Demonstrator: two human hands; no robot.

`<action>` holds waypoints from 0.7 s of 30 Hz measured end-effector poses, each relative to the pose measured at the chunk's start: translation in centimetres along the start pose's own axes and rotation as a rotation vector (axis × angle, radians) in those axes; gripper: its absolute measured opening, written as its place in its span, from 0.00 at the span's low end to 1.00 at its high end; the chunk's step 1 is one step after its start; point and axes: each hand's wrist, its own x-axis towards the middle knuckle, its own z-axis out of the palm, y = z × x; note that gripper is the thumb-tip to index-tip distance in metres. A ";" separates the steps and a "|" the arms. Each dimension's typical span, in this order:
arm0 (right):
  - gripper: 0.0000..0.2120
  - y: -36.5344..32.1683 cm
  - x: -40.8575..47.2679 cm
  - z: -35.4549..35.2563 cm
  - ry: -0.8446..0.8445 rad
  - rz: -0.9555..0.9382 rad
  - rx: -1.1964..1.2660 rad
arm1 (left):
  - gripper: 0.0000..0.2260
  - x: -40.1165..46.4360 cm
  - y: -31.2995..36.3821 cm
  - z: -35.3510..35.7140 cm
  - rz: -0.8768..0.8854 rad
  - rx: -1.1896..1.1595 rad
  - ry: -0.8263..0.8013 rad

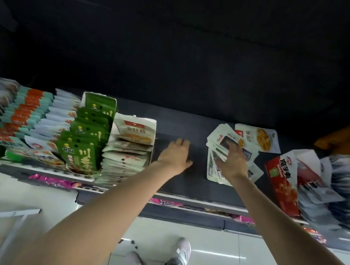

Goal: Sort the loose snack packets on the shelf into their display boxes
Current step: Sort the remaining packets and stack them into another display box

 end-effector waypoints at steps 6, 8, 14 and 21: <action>0.50 4.2 2.5 1.1 -0.083 0.110 -0.111 | 0.43 1.8 -2.3 3.7 -0.115 0.115 -0.124; 0.49 4.4 2.9 1.6 -0.066 0.095 -0.142 | 0.42 2.0 -2.6 4.4 -0.096 0.171 -0.106; 0.10 2.0 0.6 1.4 0.123 -0.222 -0.648 | 0.35 2.6 -1.7 4.3 -0.140 0.044 -0.053; 0.08 -1.6 -1.7 -3.3 0.051 -0.141 0.581 | 0.23 0.9 0.5 0.2 -0.138 -0.687 0.165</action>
